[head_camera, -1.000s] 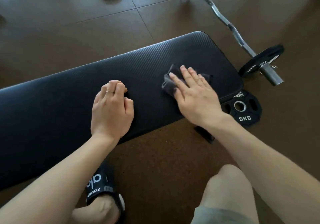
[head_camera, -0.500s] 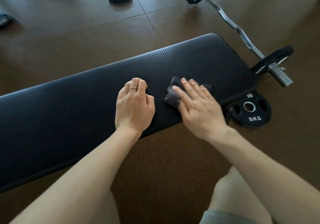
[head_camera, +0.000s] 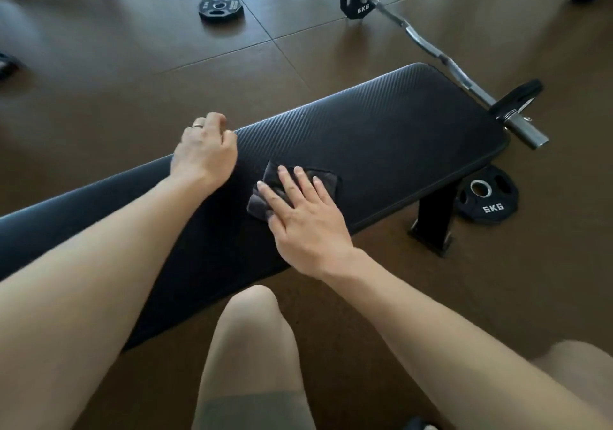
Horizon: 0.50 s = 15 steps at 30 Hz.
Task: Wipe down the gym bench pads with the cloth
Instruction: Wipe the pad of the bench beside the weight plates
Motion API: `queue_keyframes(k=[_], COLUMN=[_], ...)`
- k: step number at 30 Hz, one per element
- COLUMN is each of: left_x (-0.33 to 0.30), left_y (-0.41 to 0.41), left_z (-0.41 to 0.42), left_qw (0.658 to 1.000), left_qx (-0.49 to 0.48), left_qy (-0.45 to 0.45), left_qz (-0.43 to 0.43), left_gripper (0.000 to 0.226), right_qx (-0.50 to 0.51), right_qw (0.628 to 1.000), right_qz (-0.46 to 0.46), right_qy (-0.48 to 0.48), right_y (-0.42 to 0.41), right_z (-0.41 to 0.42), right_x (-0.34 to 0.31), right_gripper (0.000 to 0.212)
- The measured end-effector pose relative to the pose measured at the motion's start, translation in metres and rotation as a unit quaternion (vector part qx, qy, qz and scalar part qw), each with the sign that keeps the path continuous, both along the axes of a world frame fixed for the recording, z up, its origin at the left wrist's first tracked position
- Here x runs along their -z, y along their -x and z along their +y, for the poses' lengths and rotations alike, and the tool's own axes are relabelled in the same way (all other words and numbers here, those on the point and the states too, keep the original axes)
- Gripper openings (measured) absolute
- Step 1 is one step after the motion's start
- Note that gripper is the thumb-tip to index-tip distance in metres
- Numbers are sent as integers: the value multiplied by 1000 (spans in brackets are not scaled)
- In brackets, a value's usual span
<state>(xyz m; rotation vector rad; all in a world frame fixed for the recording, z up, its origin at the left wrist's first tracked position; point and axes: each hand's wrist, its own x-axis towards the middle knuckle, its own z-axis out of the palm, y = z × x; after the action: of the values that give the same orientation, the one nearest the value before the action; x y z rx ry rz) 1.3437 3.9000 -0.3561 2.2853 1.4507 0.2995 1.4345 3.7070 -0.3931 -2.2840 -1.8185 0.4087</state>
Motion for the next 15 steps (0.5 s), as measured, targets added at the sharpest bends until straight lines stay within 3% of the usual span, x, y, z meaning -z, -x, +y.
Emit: queue_keyframes(k=[2, 4, 7, 11, 13, 15], left_x=[13, 23, 25, 24, 25, 25], left_y=[21, 35, 40, 42, 42, 41], left_z=[17, 26, 32, 33, 35, 36], left_qw=[993, 986, 986, 987, 987, 986], left_qx=[11, 20, 23, 33, 37, 43], left_qy=[30, 36, 39, 47, 47, 50], left_qz=[112, 161, 159, 147, 147, 156], left_gripper=[54, 60, 58, 54, 53, 53], right_qx=[-24, -21, 60, 199, 200, 129], right_qw=[1000, 1000, 997, 978, 978, 991], right_qz=[11, -8, -51, -30, -30, -31], right_qy=[-6, 0, 22, 59, 52, 27], right_y=[6, -10, -53, -63, -33, 8], right_z=[-32, -53, -51, 8, 43, 54], right_x=[-1, -3, -4, -8, -7, -3], right_gripper=[54, 54, 58, 55, 57, 57])
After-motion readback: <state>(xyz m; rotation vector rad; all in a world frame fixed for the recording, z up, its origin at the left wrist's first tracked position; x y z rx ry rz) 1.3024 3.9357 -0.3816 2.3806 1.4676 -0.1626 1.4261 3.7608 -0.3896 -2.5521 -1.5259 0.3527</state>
